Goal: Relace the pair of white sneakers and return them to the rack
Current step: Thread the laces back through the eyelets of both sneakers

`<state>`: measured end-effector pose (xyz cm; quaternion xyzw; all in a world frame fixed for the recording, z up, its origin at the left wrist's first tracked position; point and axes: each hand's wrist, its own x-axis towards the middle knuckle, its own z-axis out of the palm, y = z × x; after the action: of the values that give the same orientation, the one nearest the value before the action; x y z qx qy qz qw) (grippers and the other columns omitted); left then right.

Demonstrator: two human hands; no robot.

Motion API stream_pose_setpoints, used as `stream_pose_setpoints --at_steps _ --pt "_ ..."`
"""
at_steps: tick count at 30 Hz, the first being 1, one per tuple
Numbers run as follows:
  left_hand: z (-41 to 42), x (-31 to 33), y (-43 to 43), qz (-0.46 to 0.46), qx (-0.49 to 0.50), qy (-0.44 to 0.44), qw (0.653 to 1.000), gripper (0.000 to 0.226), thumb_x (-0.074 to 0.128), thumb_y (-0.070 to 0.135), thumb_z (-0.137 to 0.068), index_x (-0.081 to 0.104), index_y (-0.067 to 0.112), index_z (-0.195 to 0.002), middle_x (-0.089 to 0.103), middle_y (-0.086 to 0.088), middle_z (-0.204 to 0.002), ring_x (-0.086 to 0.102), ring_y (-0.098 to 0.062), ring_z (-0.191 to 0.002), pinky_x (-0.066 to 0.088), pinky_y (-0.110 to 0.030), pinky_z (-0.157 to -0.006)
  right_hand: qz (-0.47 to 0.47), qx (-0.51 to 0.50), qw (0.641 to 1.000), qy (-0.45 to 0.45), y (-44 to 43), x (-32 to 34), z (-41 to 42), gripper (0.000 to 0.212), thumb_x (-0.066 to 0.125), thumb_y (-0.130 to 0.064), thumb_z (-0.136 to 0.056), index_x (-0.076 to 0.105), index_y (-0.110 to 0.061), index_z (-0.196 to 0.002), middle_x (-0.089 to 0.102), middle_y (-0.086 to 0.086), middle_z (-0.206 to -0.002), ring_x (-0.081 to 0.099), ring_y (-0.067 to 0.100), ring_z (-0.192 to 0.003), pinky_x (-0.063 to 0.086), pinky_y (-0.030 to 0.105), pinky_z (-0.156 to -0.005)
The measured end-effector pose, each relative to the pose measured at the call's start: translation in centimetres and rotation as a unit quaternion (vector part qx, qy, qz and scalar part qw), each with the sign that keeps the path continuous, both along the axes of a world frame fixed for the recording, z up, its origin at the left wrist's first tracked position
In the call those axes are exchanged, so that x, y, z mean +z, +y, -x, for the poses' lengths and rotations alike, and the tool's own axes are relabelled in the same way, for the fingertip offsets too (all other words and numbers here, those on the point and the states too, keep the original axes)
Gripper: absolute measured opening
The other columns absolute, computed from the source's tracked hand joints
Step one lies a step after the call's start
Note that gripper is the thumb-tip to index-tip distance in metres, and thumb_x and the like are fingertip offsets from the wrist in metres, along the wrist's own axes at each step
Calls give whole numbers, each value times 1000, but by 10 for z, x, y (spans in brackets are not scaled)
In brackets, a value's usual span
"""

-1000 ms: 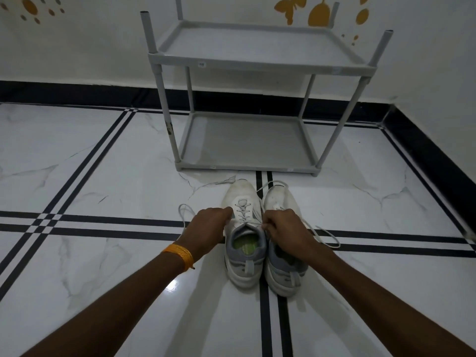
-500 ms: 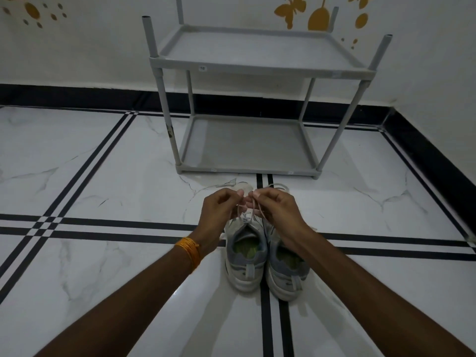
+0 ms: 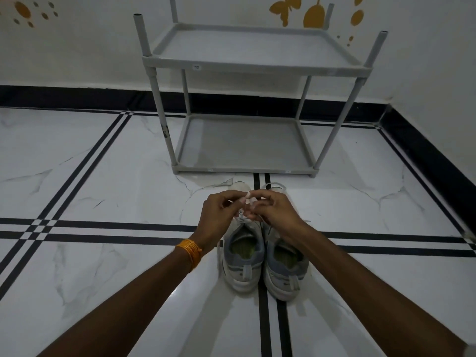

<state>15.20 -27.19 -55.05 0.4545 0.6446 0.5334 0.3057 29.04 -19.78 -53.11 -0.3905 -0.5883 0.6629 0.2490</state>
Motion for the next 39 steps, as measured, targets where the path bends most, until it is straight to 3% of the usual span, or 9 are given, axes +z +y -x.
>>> stream_pose_setpoints --at_steps 2,6,9,14,21,28,32,36,39 --pt "1 4 2 5 -36 9 999 18 69 17 -88 74 15 -105 76 -4 -95 71 -12 -87 57 -25 -79 -42 30 998 -23 1 -2 0 25 66 -2 -87 65 -6 -111 72 16 -100 75 24 -86 61 28 -74" --pt "8 14 6 56 -62 -92 992 41 76 13 -82 52 9 -114 72 -15 -81 68 -17 -61 50 -18 -50 -159 49 983 -78 1 -3 -1 30 64 1 -87 62 -10 -115 75 14 -97 76 20 -77 63 34 -75" --pt "20 13 9 127 -78 -98 984 51 80 16 -78 49 11 -118 71 -11 -77 66 -16 -59 48 -21 -49 -201 77 971 -99 0 0 -4 31 62 1 -89 62 -12 -117 74 14 -97 75 19 -78 63 35 -76" --pt "26 15 13 125 -159 -68 977 27 75 11 -83 66 -2 -105 70 -8 -69 65 -14 -60 48 -19 -52 -227 119 959 -117 -1 3 -5 30 59 2 -90 61 -12 -117 74 15 -97 74 20 -82 62 39 -77" --pt "7 4 10 96 -52 -64 992 24 74 22 -84 64 1 -90 71 -12 -72 66 -15 -58 50 -20 -51 -239 75 962 -107 -7 0 -9 29 57 -2 -92 45 -22 -110 74 12 -85 74 19 -73 63 36 -71" --pt "-1 -7 9 32 22 160 986 22 72 33 -85 59 17 -77 69 -5 -76 70 -23 -69 61 -42 -63 -341 13 922 -183 -20 -16 -2 19 59 -16 -93 58 -21 -111 72 -1 -97 66 7 -84 54 18 -76" --pt "5 0 7 -1 -40 292 956 20 74 24 -83 59 13 -76 69 -6 -77 64 -20 -72 57 -37 -68 -392 36 886 -245 -17 -18 4 17 54 -13 -95 68 -11 -104 67 10 -103 62 20 -92 51 30 -83" --pt "13 1 2 -8 -65 321 945 16 72 25 -85 64 11 -87 73 -6 -83 62 -15 -70 55 -28 -69 -417 77 852 -305 -16 -18 7 26 60 -11 -91 63 -9 -117 52 12 -116 53 24 -106 45 28 -87" --pt "14 1 2 -23 -83 338 937 16 71 24 -86 71 11 -96 77 -7 -90 70 -19 -78 58 -33 -76 -393 87 855 -327 -14 -15 9 27 56 -11 -94 59 -7 -121 51 15 -122 52 26 -110 44 30 -91"
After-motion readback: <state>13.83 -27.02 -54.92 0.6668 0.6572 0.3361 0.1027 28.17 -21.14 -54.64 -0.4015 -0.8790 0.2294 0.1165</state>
